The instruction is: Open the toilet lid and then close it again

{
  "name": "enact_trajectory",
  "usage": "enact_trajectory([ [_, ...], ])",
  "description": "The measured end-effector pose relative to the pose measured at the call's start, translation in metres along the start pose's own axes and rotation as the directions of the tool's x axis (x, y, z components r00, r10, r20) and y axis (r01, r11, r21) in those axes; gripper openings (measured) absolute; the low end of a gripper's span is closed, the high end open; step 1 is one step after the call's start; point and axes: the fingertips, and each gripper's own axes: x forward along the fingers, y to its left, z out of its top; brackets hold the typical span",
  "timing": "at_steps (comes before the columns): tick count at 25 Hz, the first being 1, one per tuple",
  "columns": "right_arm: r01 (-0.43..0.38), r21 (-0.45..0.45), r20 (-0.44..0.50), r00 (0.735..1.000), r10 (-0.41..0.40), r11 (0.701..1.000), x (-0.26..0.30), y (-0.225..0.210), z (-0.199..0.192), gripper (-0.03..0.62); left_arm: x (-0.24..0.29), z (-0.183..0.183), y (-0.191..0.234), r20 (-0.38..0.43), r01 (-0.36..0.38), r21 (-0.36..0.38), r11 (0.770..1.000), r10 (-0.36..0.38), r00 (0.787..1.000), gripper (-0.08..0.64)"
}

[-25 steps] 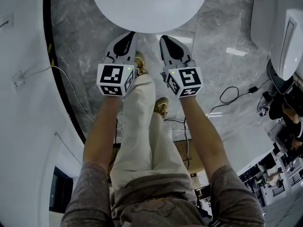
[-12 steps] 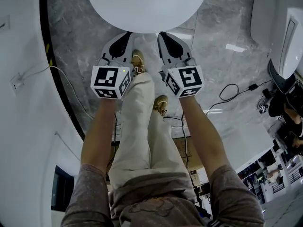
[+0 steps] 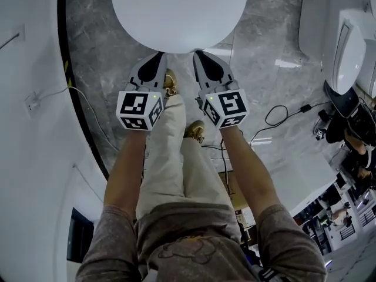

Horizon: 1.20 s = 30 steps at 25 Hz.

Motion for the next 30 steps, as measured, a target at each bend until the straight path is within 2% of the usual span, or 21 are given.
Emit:
enact_trajectory([
  [10, 0.012, 0.02, 0.056, 0.998, -0.013, 1.0, -0.042, 0.014, 0.111, 0.02, -0.036, 0.106, -0.043, 0.015, 0.018, -0.033, 0.999, -0.018, 1.0, 0.008],
  [13, 0.019, 0.031, 0.079, 0.997, -0.021, 0.999, -0.048, 0.015, 0.146, 0.02, -0.041, 0.14, -0.051, 0.013, 0.024, -0.023, 0.999, -0.023, 1.0, 0.008],
  [17, 0.001, 0.03, 0.129, 0.992, -0.005, 1.0, -0.05, 0.019, 0.2, 0.02, -0.048, 0.195, -0.056, 0.052, 0.048, -0.009, 0.999, -0.047, 0.998, 0.008],
  [21, -0.019, 0.0, 0.144, 0.989, 0.019, 1.0, -0.05, 0.006, 0.267, 0.02, -0.039, 0.262, -0.069, 0.08, 0.047, 0.014, 0.999, -0.048, 0.996, 0.008],
  [30, -0.064, -0.003, 0.166, 0.984, 0.063, 0.998, -0.019, -0.037, 0.397, 0.02, 0.007, 0.395, -0.073, 0.102, 0.014, 0.031, 0.999, -0.017, 0.995, 0.008],
])
